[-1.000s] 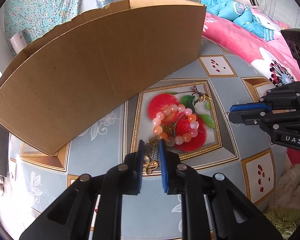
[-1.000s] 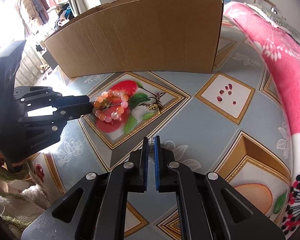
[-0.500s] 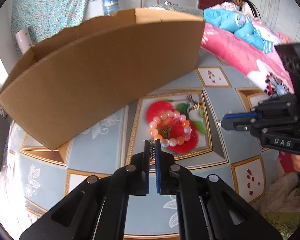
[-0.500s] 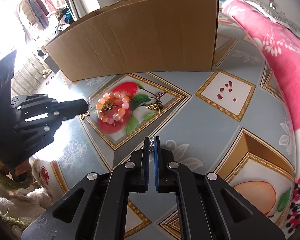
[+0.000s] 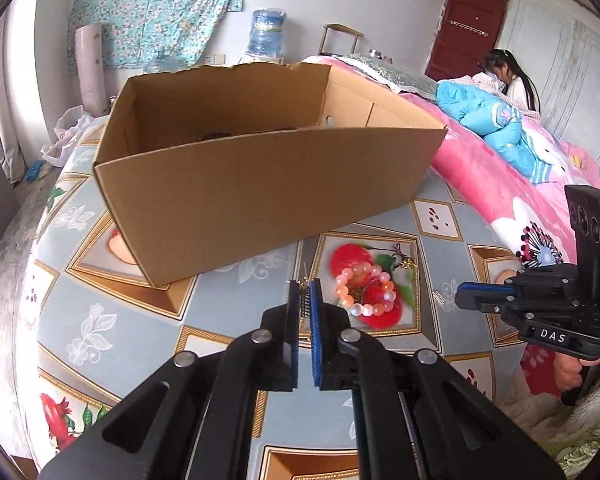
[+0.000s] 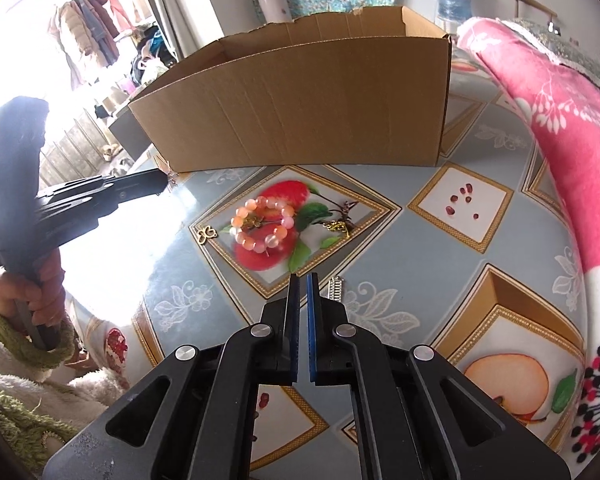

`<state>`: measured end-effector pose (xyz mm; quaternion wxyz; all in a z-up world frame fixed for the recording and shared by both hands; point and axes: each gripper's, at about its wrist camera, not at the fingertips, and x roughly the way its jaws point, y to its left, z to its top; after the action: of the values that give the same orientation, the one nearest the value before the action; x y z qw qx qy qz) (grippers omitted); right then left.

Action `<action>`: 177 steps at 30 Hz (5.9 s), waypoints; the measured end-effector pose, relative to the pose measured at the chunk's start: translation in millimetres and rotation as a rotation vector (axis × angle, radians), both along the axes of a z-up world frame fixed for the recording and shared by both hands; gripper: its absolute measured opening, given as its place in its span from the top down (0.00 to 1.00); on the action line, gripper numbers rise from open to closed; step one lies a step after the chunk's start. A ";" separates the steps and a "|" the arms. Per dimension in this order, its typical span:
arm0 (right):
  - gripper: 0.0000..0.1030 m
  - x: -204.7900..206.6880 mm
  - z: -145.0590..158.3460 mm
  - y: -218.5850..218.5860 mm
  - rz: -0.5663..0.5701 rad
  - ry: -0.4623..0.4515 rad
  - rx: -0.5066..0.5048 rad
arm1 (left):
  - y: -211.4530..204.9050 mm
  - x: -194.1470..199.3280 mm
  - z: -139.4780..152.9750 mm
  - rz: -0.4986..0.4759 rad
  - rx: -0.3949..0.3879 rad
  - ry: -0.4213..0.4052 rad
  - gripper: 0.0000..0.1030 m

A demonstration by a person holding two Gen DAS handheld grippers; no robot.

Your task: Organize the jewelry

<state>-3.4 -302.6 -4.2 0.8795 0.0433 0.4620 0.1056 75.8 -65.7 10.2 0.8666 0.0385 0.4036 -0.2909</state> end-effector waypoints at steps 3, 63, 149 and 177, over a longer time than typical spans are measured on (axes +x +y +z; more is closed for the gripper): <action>0.90 3.9 -2.1 0.1 -0.021 0.004 -0.039 | 1.5 -0.5 -3.2 0.003 -0.003 0.012 0.96; 0.92 26.8 -15.7 2.9 -0.036 0.075 -0.070 | -13.6 -16.4 -33.1 -0.045 0.014 0.078 0.96; 0.97 337.5 42.5 8.2 0.100 0.311 0.174 | -75.4 263.7 -19.8 0.017 -0.193 0.768 0.86; 0.36 66.8 142.2 -57.9 -0.028 -0.216 0.324 | 34.2 40.2 97.0 -0.039 -0.268 0.163 0.08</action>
<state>63.4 -360.5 138.0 0.9068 0.1793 0.3414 0.1702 116.0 -31.5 107.2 0.8225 -0.0934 0.4292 -0.3612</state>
